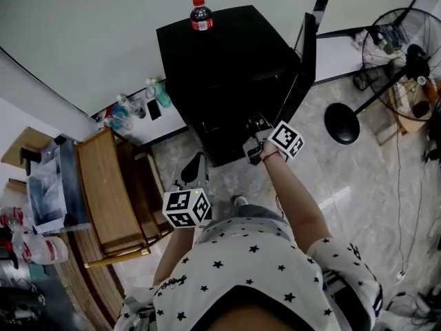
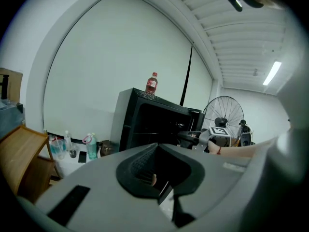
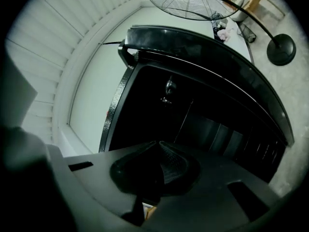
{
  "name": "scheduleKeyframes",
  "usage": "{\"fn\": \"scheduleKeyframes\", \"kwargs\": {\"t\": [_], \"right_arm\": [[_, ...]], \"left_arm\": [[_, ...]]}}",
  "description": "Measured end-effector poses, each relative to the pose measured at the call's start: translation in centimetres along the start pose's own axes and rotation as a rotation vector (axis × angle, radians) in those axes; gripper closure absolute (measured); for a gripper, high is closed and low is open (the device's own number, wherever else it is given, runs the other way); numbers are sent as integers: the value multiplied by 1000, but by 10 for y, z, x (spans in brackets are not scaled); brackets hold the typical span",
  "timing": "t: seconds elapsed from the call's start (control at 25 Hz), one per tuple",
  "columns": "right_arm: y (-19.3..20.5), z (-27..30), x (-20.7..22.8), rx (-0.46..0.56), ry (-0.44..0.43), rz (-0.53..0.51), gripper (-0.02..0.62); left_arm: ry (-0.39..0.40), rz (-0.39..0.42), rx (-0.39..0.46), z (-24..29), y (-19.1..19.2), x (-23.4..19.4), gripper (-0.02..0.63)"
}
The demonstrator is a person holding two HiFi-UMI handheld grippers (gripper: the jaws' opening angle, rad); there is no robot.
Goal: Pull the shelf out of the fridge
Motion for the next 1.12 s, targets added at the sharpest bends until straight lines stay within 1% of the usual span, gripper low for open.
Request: {"fn": "scheduleKeyframes", "kwargs": {"t": [0.12,0.4,0.52,0.68,1.12], "right_arm": [[-3,17,12,-8,-6,48,598],[-7,53,33,-18,-30,121,511],[-8,69,40,-14,-44,149,500],[-7,86,48,-8,-38,176,492],[-1,127,57,-3,-48,229,495]], "left_arm": [[-33,-13,2,3,2,-4,594],[-113,-44,2,3,8,-18,594],[-147,-52,-1,1,10,-26,594],[-180,-56,-4,-2,12,-34,594],[-259,-51,-9,-12,11,-53,594]]}}
Point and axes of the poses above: the fingertips, and each gripper's own axes: z forward along the fingers, x to its right, y out of its underside, the point moved 1 cm from there along -z, backward along the fingers, and after that the axes turned 8 degrees about z, right-handed, at the moved point
